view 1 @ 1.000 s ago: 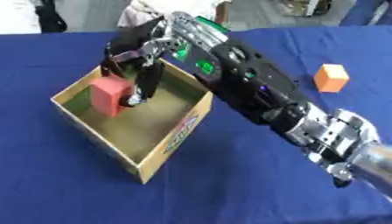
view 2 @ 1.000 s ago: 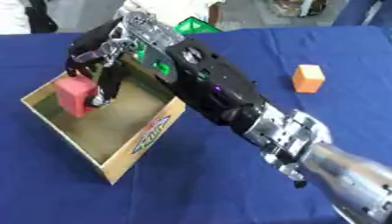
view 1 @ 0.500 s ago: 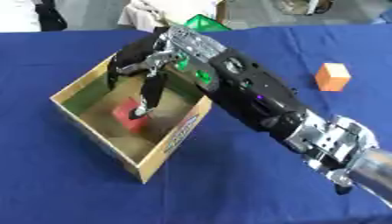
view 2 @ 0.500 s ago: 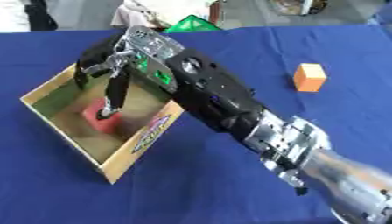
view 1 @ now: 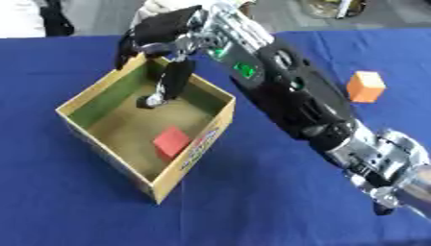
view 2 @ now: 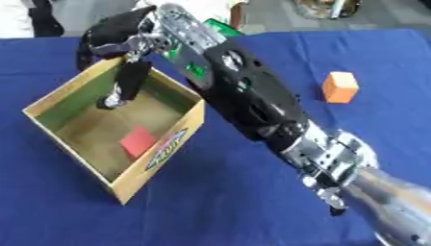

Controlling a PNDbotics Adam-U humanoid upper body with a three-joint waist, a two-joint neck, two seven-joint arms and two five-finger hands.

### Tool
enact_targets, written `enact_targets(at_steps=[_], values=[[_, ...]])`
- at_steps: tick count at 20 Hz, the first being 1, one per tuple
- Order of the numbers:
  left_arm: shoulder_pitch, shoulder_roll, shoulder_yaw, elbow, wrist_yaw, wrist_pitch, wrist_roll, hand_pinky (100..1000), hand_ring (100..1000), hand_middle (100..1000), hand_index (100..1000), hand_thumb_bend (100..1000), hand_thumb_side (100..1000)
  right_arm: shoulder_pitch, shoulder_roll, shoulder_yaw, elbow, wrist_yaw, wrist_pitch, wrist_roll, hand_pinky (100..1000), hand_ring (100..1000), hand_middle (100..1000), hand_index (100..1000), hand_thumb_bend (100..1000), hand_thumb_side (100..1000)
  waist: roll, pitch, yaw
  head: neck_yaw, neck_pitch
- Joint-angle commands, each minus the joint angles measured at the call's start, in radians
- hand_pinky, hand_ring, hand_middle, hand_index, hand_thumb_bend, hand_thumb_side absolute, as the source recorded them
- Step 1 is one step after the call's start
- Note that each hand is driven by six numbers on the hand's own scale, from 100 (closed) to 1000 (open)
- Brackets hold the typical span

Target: Pick up objects on the table and place them in the box.

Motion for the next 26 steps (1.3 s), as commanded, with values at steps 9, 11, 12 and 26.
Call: enact_targets(at_steps=[9,11,12,26], values=[[0.004,0.034,0.021,-0.015,-0.019,-0.002,0.016,848,675,730,864,561,961,0.087,-0.269,-0.195,-0.098,-0.033,0.119,-0.090,754,840,819,891,339,608,0.003,-0.015,-0.023,0.036,-0.011],[0.005,0.036,0.022,-0.015,-0.021,-0.002,0.018,848,675,730,864,560,961,0.118,-0.315,-0.222,-0.083,-0.022,0.137,-0.113,768,844,824,892,342,614,0.003,-0.014,-0.027,0.041,-0.011],[0.005,0.037,0.023,-0.015,-0.022,-0.002,0.019,848,676,730,864,560,961,0.137,-0.339,-0.238,-0.071,-0.019,0.147,-0.126,775,847,826,894,345,616,0.002,-0.014,-0.029,0.044,-0.012],[0.004,0.047,0.027,-0.015,-0.030,-0.002,0.025,848,676,731,863,557,962,0.408,-0.628,-0.363,0.088,-0.112,0.174,-0.233,853,921,879,938,444,565,0.002,-0.004,-0.037,0.070,-0.018]])
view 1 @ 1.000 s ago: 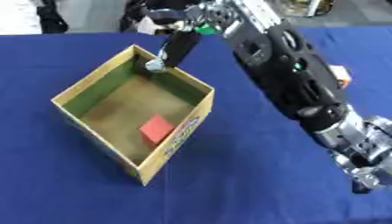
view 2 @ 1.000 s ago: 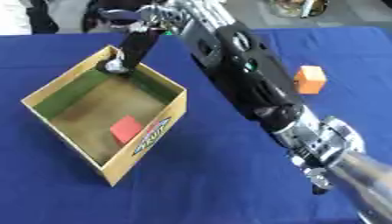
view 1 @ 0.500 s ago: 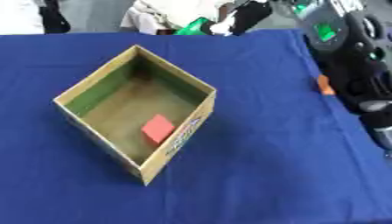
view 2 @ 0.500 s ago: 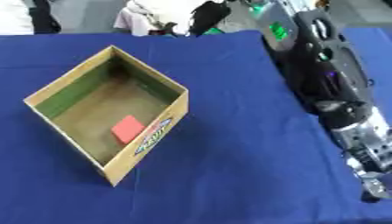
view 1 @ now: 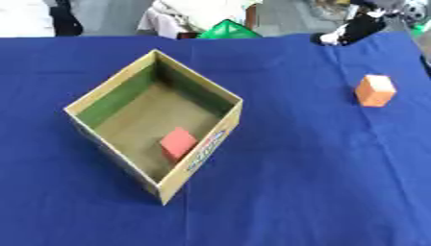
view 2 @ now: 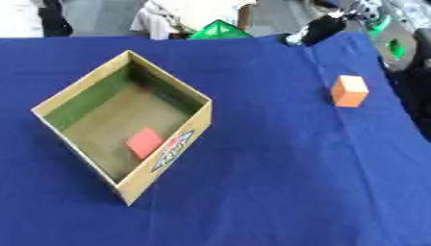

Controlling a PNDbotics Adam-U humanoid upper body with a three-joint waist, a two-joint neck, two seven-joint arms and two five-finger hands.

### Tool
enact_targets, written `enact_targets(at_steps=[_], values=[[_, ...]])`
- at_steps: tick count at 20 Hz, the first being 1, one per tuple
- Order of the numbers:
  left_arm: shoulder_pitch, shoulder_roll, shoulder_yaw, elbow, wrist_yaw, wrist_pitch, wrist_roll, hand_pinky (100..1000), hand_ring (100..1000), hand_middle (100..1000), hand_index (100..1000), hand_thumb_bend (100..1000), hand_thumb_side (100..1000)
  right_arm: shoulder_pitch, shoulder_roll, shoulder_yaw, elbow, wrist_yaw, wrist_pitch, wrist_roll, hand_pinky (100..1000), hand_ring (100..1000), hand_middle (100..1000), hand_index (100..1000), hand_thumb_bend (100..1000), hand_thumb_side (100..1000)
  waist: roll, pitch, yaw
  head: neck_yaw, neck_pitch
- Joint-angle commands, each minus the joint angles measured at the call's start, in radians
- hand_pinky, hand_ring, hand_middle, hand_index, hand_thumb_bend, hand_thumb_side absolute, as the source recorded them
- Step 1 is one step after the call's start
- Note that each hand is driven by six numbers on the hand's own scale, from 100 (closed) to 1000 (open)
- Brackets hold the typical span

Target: Pick up objects on the table and place them in the box.

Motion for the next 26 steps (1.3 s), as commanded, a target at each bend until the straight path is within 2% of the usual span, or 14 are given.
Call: enact_targets(at_steps=[1,2,4,9,14,19,26], values=[[-0.009,0.032,0.014,-0.015,-0.004,0.000,0.005,848,676,731,863,558,961,0.022,-0.085,-0.038,0.010,-0.040,-0.007,0.006,855,924,881,938,456,508,0.001,-0.012,-0.002,0.008,-0.009],[-0.009,0.033,0.015,-0.015,-0.004,-0.001,0.005,848,676,732,863,559,960,0.039,-0.095,-0.045,0.015,-0.051,-0.007,0.013,856,926,883,938,465,529,0.000,-0.012,-0.002,0.010,-0.009],[-0.009,0.034,0.016,-0.015,-0.006,-0.001,0.007,848,677,732,864,559,960,0.068,-0.111,-0.059,0.024,-0.072,-0.010,0.028,860,928,888,938,485,501,0.000,-0.013,-0.002,0.014,-0.010],[-0.010,0.034,0.016,-0.015,-0.007,-0.002,0.008,848,677,732,864,557,957,0.121,-0.130,-0.076,0.036,-0.136,-0.025,0.086,864,929,899,954,548,372,-0.001,-0.013,-0.003,0.020,-0.013],[-0.011,0.035,0.016,-0.015,-0.007,-0.002,0.008,848,677,732,864,555,955,0.158,-0.148,-0.075,0.021,-0.172,-0.031,0.143,868,932,898,958,561,350,-0.001,-0.012,-0.004,0.021,-0.011],[-0.012,0.035,0.015,-0.015,-0.006,-0.002,0.007,848,677,733,864,556,955,0.183,-0.158,-0.078,0.027,-0.144,-0.012,0.163,873,940,908,964,592,335,-0.001,-0.011,-0.007,0.019,-0.012],[-0.011,0.034,0.015,-0.015,-0.006,-0.002,0.007,848,677,733,863,554,956,0.188,-0.150,-0.074,0.093,-0.101,0.000,0.158,872,942,915,966,609,327,0.001,-0.009,-0.007,0.016,-0.016]])
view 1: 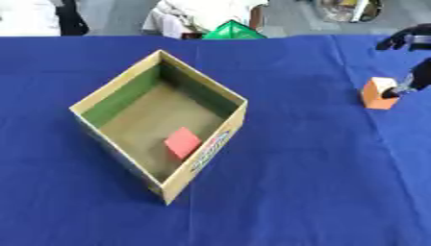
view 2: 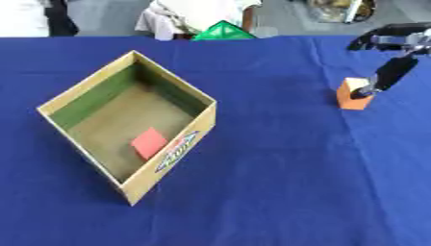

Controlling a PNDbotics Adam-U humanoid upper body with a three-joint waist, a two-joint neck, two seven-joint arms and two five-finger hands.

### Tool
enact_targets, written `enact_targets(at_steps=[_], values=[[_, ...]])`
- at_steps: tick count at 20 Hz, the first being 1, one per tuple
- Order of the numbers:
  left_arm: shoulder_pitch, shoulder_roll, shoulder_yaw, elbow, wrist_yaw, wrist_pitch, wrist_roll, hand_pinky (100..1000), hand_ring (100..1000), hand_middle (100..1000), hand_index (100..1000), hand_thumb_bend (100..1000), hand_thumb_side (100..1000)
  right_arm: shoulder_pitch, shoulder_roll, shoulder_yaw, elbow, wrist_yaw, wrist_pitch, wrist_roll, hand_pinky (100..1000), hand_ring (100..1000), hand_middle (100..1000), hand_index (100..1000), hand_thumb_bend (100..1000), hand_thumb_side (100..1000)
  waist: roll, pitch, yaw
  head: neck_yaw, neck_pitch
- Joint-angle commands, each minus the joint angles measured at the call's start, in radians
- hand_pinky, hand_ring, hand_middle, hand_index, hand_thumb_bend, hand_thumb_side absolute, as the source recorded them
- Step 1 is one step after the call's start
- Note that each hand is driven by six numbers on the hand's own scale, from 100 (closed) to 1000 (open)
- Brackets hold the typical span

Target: Pick up objects on the table and place them in the box.

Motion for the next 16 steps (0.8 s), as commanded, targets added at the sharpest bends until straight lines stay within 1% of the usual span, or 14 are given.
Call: enact_targets(at_steps=[1,3,7,11,16], values=[[-0.011,0.030,0.010,-0.015,-0.002,-0.002,0.003,848,677,733,863,554,956,-0.010,-0.043,-0.012,0.022,0.027,0.003,-0.006,872,942,915,966,612,327,0.002,-0.011,-0.002,-0.004,-0.011],[-0.011,0.029,0.010,-0.015,-0.001,-0.001,0.002,848,677,733,863,553,957,-0.017,-0.038,-0.009,0.038,0.049,0.004,-0.017,871,942,916,968,620,323,0.003,-0.010,-0.002,-0.006,-0.012],[-0.011,0.028,0.008,-0.015,0.001,0.000,0.001,848,676,733,863,553,958,-0.046,-0.021,-0.002,0.090,0.084,0.004,-0.041,864,937,912,963,607,325,0.006,-0.008,0.000,-0.012,-0.016],[-0.011,0.025,0.008,-0.015,0.003,0.000,0.000,849,675,734,863,550,959,-0.077,-0.005,0.009,0.145,0.103,-0.001,-0.050,862,935,912,963,600,327,0.009,-0.002,0.002,-0.017,-0.019],[-0.012,0.022,0.007,-0.015,0.005,0.001,-0.001,849,674,734,862,547,962,-0.106,0.017,0.020,0.183,0.115,-0.010,-0.059,854,927,903,957,575,328,0.012,0.007,0.004,-0.019,-0.022]])
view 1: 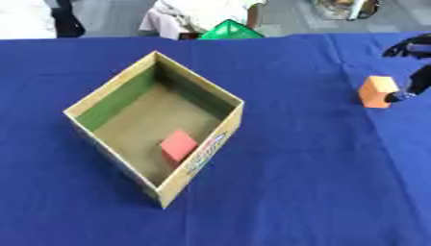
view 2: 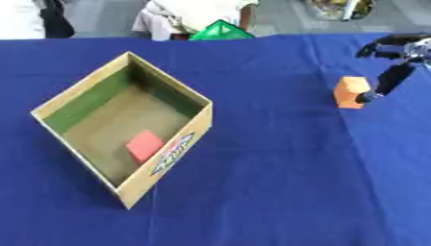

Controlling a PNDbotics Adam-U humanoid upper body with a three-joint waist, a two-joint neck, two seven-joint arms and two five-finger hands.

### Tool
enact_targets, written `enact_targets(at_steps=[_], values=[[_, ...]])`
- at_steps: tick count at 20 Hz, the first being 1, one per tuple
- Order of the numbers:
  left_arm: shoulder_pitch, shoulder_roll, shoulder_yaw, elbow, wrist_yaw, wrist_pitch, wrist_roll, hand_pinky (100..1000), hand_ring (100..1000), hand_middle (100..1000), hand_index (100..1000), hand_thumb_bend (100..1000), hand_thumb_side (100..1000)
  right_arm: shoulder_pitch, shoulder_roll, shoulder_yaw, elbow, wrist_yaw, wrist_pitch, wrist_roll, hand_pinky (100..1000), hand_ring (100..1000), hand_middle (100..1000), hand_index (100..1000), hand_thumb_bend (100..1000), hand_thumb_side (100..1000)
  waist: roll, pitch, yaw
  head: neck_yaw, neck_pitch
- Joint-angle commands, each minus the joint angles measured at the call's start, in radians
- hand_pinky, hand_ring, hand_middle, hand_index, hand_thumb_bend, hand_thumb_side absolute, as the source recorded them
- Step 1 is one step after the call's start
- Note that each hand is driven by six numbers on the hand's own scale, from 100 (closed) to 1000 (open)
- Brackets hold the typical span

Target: Pick up objects on the table and place them in the box.

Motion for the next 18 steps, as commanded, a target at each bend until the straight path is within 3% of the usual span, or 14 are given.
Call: enact_targets(at_steps=[1,9,11,14,18], values=[[-0.012,0.022,0.007,-0.015,0.003,0.001,0.000,849,674,734,862,547,962,-0.028,-0.019,-0.001,0.018,0.014,-0.005,-0.010,853,927,903,958,575,326,0.001,-0.011,0.002,-0.003,-0.011],[-0.014,0.017,0.007,-0.015,0.006,0.002,-0.002,850,674,735,862,543,963,-0.069,0.009,0.021,0.081,0.055,-0.018,-0.007,835,906,876,938,560,298,0.003,-0.002,0.007,-0.006,-0.014],[-0.015,0.016,0.007,-0.015,0.007,0.002,-0.002,850,673,735,862,543,964,-0.078,0.017,0.023,0.095,0.063,-0.021,-0.018,806,876,834,903,517,304,0.004,0.000,0.009,-0.005,-0.014],[-0.015,0.016,0.007,-0.015,0.007,0.001,-0.001,850,674,735,862,544,963,-0.086,0.022,0.022,0.095,0.077,-0.025,-0.066,723,776,698,788,380,293,0.005,0.001,0.010,-0.005,-0.012],[-0.014,0.016,0.007,-0.015,0.006,0.001,-0.001,851,674,735,862,544,963,-0.090,0.022,0.022,0.088,0.079,-0.019,-0.116,672,724,638,741,260,272,0.003,-0.001,0.007,-0.005,-0.010]])
